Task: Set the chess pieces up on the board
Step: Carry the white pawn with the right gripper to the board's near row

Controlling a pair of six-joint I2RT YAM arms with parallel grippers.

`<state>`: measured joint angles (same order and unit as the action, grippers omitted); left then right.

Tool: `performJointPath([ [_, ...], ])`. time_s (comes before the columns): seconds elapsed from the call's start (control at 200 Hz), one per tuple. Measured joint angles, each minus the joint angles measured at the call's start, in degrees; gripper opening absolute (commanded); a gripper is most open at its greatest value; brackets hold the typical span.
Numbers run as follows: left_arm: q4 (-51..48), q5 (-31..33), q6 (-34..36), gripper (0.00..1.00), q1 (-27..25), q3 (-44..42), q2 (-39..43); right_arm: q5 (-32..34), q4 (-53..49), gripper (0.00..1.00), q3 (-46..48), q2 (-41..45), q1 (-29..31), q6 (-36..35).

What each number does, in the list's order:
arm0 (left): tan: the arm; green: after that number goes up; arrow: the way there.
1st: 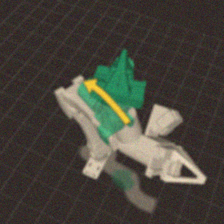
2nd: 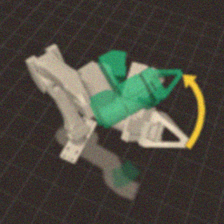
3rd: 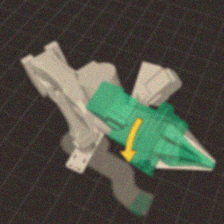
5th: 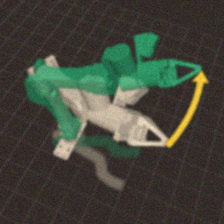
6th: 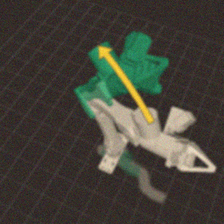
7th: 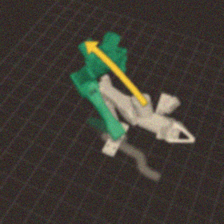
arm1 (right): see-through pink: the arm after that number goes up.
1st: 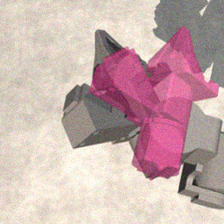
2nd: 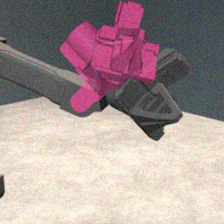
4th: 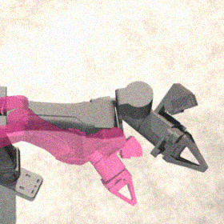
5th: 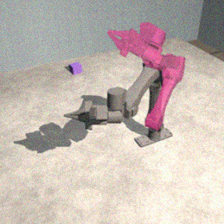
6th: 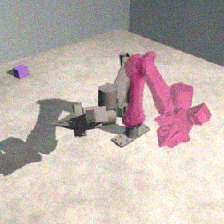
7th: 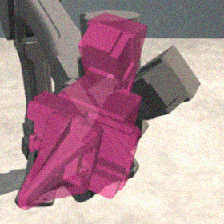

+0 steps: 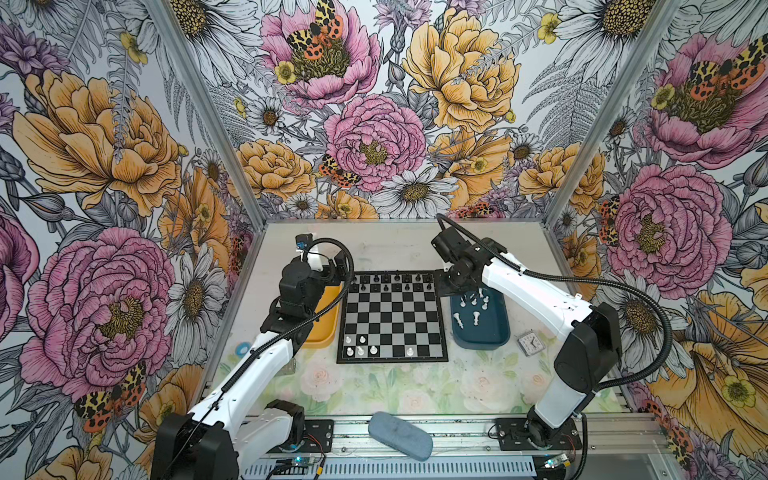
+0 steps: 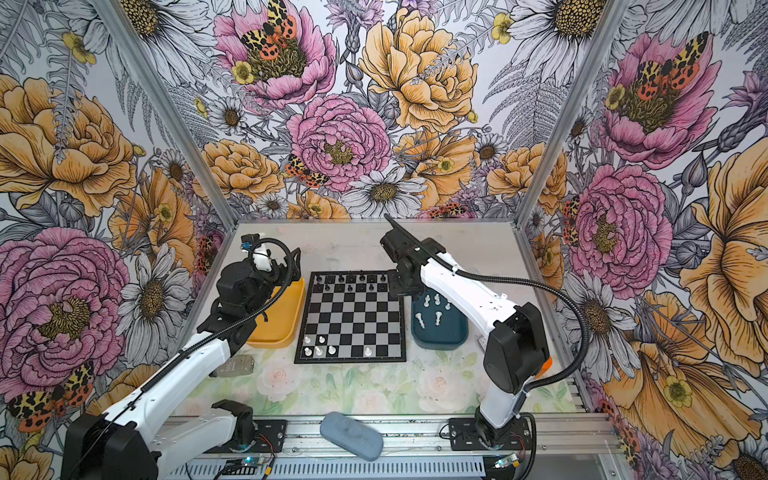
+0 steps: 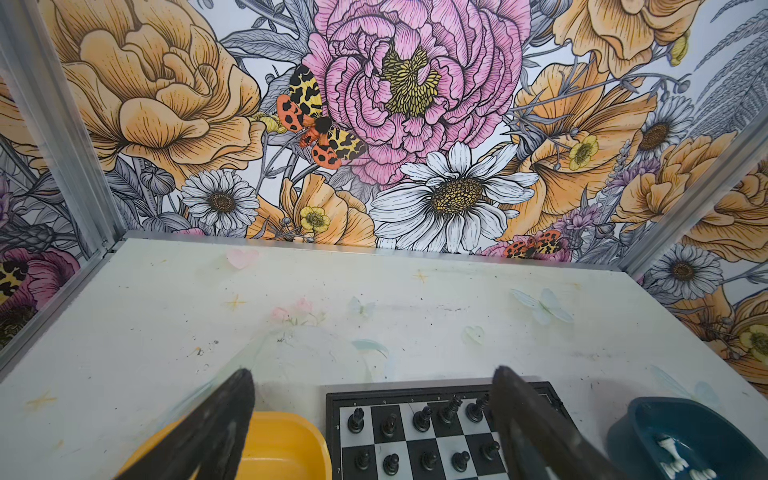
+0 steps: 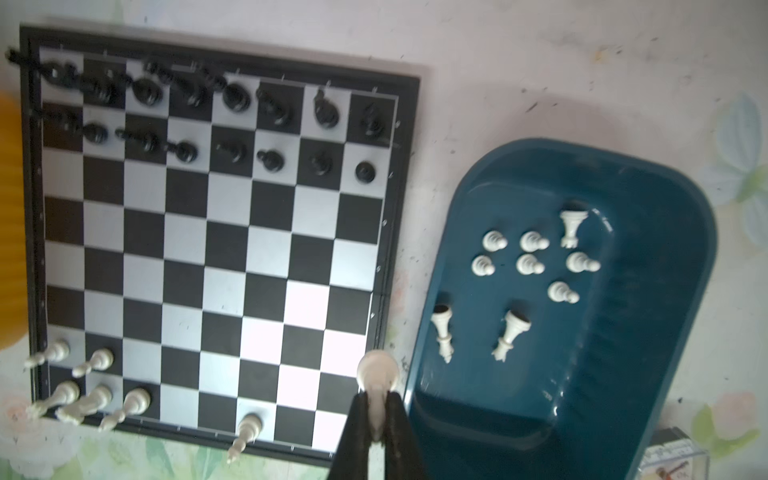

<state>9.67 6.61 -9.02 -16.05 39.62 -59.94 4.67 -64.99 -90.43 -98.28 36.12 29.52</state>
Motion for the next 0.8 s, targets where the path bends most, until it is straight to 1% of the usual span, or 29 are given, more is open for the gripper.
performJointPath([
  [0.22, -0.2, 0.46, 0.0, 0.9, -0.68, -0.44, 1.73, -0.24, -2.8, 0.0, -0.02, -1.27, 8.96, 1.16],
  [0.35, -0.57, 0.96, 0.0, 0.9, -1.38, -1.05, 2.71, -0.22, -3.19, 0.0, 0.37, -2.08, 12.44, 2.58],
  [0.575, -0.94, 1.95, 0.02, 0.9, -2.32, -1.97, 4.83, -0.22, -3.02, 0.0, 2.62, -2.08, 16.13, 4.68],
  [0.796, -0.94, 2.97, 0.24, 0.9, -3.34, -2.64, 7.06, -0.2, -2.67, 0.0, 7.45, -2.08, 17.27, 6.99],
])
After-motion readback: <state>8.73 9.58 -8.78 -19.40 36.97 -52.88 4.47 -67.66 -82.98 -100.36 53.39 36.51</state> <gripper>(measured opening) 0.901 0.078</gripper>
